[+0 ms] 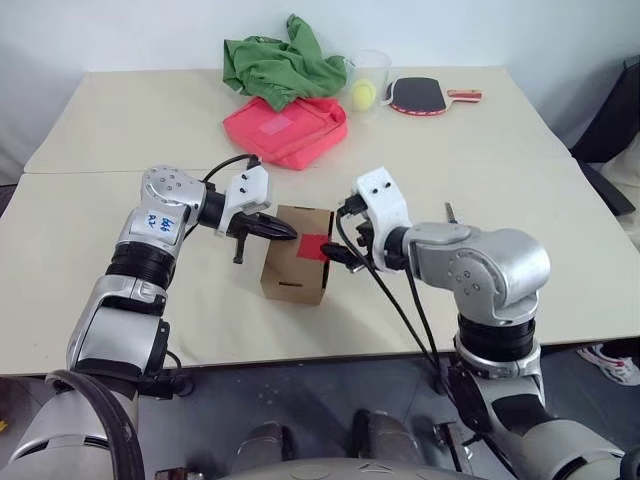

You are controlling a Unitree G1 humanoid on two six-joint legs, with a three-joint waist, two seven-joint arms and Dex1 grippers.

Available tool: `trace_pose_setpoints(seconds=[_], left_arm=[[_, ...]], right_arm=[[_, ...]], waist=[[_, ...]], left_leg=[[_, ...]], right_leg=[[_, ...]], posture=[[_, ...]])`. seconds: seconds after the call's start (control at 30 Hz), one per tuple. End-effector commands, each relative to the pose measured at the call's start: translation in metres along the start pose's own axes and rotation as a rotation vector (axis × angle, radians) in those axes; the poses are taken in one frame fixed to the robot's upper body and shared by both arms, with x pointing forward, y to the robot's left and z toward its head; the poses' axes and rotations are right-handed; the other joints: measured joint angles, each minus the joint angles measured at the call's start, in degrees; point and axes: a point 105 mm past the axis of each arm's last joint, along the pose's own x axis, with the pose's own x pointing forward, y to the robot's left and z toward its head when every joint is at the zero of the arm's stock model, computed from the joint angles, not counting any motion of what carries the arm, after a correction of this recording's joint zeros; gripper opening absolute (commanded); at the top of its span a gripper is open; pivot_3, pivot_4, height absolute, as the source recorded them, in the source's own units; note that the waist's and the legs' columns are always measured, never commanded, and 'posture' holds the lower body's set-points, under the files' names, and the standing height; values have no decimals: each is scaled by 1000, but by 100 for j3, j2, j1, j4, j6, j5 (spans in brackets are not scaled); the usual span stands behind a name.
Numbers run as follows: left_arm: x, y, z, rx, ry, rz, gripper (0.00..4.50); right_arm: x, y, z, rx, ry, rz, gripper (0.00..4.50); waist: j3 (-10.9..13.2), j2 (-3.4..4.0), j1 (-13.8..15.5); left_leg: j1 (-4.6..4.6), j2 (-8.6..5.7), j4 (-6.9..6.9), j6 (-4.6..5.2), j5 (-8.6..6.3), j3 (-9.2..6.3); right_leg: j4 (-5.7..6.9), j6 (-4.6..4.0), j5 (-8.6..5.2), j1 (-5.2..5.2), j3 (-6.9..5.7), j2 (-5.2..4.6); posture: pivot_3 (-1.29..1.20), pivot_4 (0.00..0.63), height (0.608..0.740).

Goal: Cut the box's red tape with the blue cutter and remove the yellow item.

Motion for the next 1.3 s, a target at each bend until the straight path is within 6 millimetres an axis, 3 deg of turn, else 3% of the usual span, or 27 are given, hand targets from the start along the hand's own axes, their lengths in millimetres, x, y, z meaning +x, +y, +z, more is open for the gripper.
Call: trace_pose_setpoints(seconds=[0.03,0.87,1.13,1.3], left_arm=[[0,-4,-4,4,24,-12,0],[0,-10,-6,-17,18,-18,0],[8,-21,-9,-28,6,-63,0],[11,-27,-12,-38,7,-81,0]], right_arm=[[0,-1,-4,-5,5,-9,4431],[0,-31,-56,2,152,-75,4431],[2,-31,-55,-24,152,-58,4431],[3,-35,-67,-36,187,-64,4431]], waist=[[0,0,0],[-10,-11,22],[-23,-14,23],[-35,-17,25]], left_leg=[[0,0,0,0,0,0],[35,1,-1,1,-1,-3],[54,2,-3,3,-2,-13],[56,3,-3,4,-3,-19]], right_leg=[[0,0,0,0,0,0],[0,0,0,33,1,-1],[-3,0,0,52,3,-2],[-3,0,0,53,3,-2]], posture=[[0,150,740],[0,150,740],[0,150,740],[0,150,740]])
